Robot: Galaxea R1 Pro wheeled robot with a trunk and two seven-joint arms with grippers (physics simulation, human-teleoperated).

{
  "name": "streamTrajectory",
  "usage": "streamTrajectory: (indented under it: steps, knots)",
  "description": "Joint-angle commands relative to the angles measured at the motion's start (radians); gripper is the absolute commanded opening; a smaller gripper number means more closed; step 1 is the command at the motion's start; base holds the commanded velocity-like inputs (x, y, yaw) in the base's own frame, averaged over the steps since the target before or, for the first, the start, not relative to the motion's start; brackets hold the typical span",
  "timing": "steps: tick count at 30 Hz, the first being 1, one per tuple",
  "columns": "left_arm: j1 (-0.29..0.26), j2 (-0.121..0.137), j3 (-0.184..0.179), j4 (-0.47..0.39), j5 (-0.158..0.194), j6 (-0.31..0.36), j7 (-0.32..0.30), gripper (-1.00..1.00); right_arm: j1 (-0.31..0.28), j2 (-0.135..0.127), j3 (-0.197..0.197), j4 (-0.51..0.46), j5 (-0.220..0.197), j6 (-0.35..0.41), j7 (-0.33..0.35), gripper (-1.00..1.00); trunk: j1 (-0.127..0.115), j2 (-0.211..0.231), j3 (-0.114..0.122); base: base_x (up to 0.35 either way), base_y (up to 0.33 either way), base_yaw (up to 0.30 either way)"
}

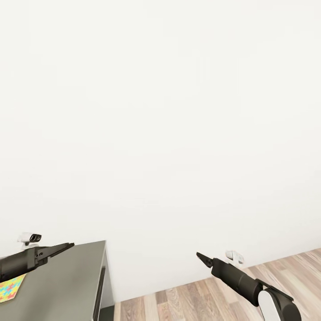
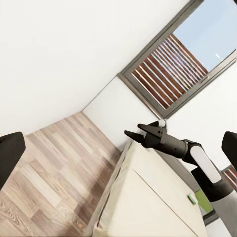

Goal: Put all the toys in the child's room - the three board games (two on the bed and one on the table), the two jigsaw puzzles on the table, and the tennis ball on the table - inside the toy box on the table in the child's room.

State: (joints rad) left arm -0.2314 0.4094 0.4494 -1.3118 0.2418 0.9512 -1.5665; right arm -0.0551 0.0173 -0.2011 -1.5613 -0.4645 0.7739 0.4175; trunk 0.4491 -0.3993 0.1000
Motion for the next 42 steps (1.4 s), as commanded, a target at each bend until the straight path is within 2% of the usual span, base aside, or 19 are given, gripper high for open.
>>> streamTrajectory:
  steps: [1, 27, 42]
  knots:
    - [0.0, 0.0, 0.0, 0.0, -0.001, 0.011, -0.004, 1.0, -0.001, 0.001, -0.003, 0.0, 0.0, 0.007, 0.004, 1.0, 0.001, -0.001, 0.0, 0.271, 0.0, 0.0]
    - [0.0, 0.0, 0.0, 0.0, -0.001, 0.011, -0.004, 1.0, -0.001, 0.001, -0.003, 0.0, 0.0, 0.004, 0.004, 1.0, 0.001, -0.001, 0.0, 0.266, 0.0, 0.0]
    - [0.0, 0.0, 0.0, 0.0, -0.001, 0.011, -0.004, 1.0, -0.001, 0.001, -0.003, 0.0, 0.0, 0.004, 0.003, 1.0, 0.001, -0.001, 0.003, -0.028, 0.0, -0.035]
